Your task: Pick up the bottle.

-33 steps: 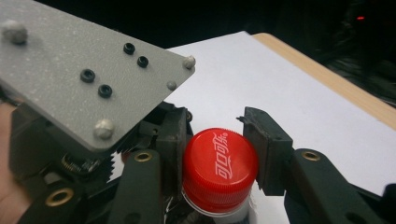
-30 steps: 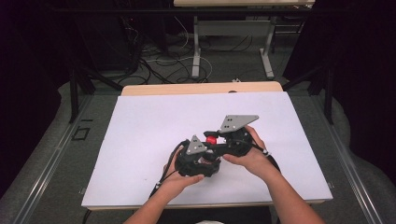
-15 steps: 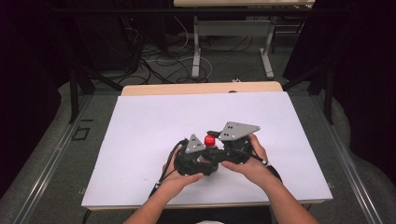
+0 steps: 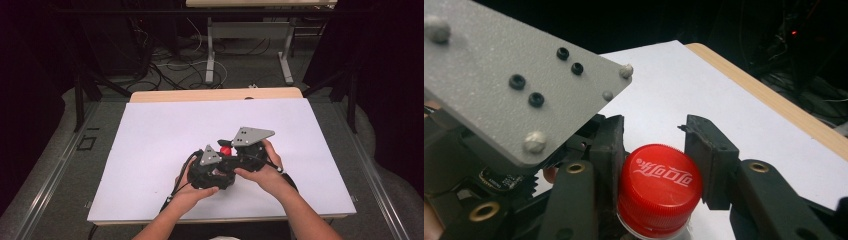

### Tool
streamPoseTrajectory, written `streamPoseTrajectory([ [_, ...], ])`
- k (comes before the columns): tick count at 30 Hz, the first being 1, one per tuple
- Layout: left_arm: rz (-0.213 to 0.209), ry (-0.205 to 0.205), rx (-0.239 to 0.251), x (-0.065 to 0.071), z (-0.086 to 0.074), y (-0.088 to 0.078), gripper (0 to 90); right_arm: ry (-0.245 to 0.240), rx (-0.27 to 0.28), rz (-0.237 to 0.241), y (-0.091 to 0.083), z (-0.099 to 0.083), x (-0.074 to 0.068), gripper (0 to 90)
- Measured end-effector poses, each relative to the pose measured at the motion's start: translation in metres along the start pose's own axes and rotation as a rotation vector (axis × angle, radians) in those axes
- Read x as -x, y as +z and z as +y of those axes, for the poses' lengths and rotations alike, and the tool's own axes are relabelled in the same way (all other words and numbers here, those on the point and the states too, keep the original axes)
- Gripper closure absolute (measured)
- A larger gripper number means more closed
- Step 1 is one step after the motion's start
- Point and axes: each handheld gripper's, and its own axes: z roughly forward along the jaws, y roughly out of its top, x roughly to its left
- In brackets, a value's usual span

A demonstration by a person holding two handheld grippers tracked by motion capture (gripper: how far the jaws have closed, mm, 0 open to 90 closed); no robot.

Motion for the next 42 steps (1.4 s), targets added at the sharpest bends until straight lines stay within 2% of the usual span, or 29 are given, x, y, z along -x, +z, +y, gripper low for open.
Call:
streamPoseTrajectory([
  [3, -0.009, -0.014, 0.005, 0.000, 0.000, 0.000, 30.4, 0.005, -0.004, 0.032, 0.001, 0.002, 0.004, 60.2],
  [5, -0.013, -0.018, 0.001, 0.000, -0.001, 0.000, 30.4, -0.001, -0.034, 0.076, 0.001, 0.004, 0.008, 60.5],
  [6, -0.007, -0.007, 0.010, 0.000, -0.001, 0.000, 30.4, -0.001, -0.034, 0.076, 0.001, 0.004, 0.008, 60.5],
  [7, -0.005, -0.003, 0.013, 0.000, 0.000, 0.000, 30.4, -0.010, -0.053, 0.129, 0.000, 0.007, 0.013, 60.6],
  [8, -0.012, -0.001, 0.012, 0.000, 0.000, -0.001, 30.4, -0.010, -0.053, 0.129, 0.000, 0.007, 0.013, 60.6],
  [9, -0.017, 0.000, 0.014, 0.000, 0.000, -0.001, 30.4, -0.030, -0.059, 0.185, 0.000, 0.008, 0.019, 60.6],
  [10, -0.018, 0.005, 0.017, 0.000, 0.000, -0.001, 30.4, -0.032, -0.060, 0.208, 0.000, 0.008, 0.022, 60.6],
  [12, -0.026, 0.010, 0.006, -0.001, 0.001, -0.002, 30.4, -0.043, -0.059, 0.226, 0.000, 0.009, 0.025, 60.5],
  [14, -0.023, -0.003, 0.020, 0.000, 0.001, -0.001, 30.4, -0.037, -0.063, 0.236, -0.001, 0.009, 0.026, 60.3],
  [17, -0.014, -0.007, 0.021, -0.002, 0.001, -0.002, 30.4, -0.026, -0.038, 0.179, -0.002, 0.010, 0.019, 50.6],
  [18, -0.010, -0.021, 0.026, -0.002, 0.001, -0.002, 30.4, -0.029, -0.035, 0.163, -0.003, 0.010, 0.017, 49.1],
  [19, -0.010, -0.021, 0.026, -0.002, 0.001, -0.002, 30.4, -0.029, -0.035, 0.163, -0.003, 0.010, 0.017, 49.1],
  [20, -0.005, -0.010, 0.014, -0.004, 0.001, -0.003, 30.4, -0.033, -0.029, 0.121, -0.005, 0.011, 0.012, 48.3],
  [21, 0.003, -0.026, 0.028, -0.004, 0.000, -0.004, 30.4, -0.031, -0.026, 0.091, -0.006, 0.012, 0.009, 48.1],
  [23, 0.001, -0.025, 0.026, -0.005, 0.001, -0.004, 30.4, -0.037, -0.031, 0.040, -0.008, 0.012, 0.004, 48.1],
  [24, 0.004, -0.033, 0.030, -0.005, 0.001, -0.004, 30.4, -0.037, -0.031, 0.040, -0.008, 0.012, 0.004, 48.1],
  [27, 0.005, -0.030, 0.019, -0.006, 0.000, -0.005, 30.4, -0.013, -0.024, -0.018, -0.010, 0.011, -0.005, 48.3],
  [29, 0.014, -0.023, 0.016, -0.006, 0.001, -0.004, 30.4, -0.026, -0.026, -0.062, -0.009, 0.010, -0.011, 48.6],
  [31, 0.013, -0.037, 0.026, -0.005, 0.000, -0.003, 30.4, -0.029, -0.024, -0.095, -0.008, 0.009, -0.015, 48.7],
  [34, 0.007, -0.036, 0.025, -0.003, 0.000, -0.002, 30.4, -0.030, -0.021, -0.105, -0.005, 0.007, -0.017, 49.6],
  [37, 0.006, -0.030, 0.023, -0.002, 0.000, -0.002, 30.4, -0.024, -0.014, -0.093, -0.004, 0.007, -0.015, 50.9],
  [42, -0.002, -0.018, 0.009, -0.001, 0.000, -0.002, 30.4, -0.009, -0.017, -0.076, -0.001, 0.007, -0.009, 59.3],
])
